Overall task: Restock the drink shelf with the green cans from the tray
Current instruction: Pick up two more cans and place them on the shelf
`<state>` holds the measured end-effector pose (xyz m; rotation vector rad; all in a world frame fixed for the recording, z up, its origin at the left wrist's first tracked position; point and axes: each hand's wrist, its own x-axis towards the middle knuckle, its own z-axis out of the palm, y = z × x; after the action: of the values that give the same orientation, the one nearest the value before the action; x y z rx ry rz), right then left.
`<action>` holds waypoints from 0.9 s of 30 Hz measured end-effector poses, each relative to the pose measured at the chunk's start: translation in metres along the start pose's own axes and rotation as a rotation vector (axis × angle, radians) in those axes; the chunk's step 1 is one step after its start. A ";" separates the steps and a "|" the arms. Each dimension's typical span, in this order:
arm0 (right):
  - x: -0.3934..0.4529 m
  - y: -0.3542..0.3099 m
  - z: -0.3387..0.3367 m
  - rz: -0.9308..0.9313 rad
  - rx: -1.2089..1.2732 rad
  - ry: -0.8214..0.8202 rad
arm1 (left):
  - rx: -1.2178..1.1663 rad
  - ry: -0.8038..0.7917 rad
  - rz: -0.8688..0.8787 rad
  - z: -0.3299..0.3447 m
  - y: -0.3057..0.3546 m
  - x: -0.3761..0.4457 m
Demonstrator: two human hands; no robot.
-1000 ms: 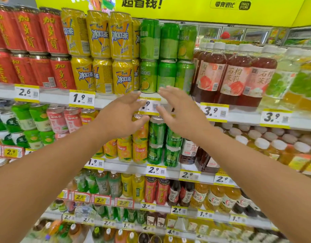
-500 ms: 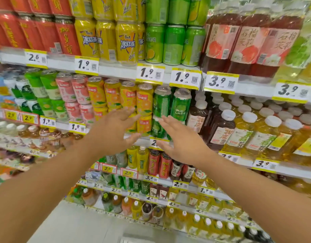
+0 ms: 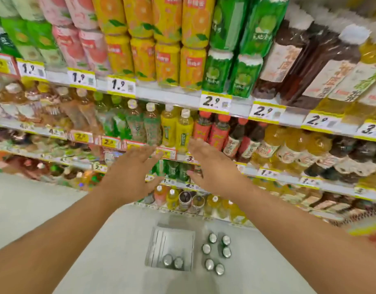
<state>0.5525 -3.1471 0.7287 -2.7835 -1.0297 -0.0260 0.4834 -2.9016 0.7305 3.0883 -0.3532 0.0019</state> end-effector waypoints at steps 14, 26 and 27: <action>-0.074 0.030 0.364 -0.068 0.005 -0.165 | -0.129 -0.006 -0.054 0.366 0.010 -0.057; -0.130 0.074 0.650 -0.242 0.060 -0.228 | -0.100 -0.144 -0.049 0.653 0.008 -0.093; -0.132 0.076 0.666 -0.250 0.067 -0.246 | -0.093 -0.163 -0.035 0.671 0.008 -0.096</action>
<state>0.4718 -3.1771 0.0510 -2.6273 -1.4031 0.3198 0.3866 -2.9100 0.0594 3.0086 -0.2955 -0.2610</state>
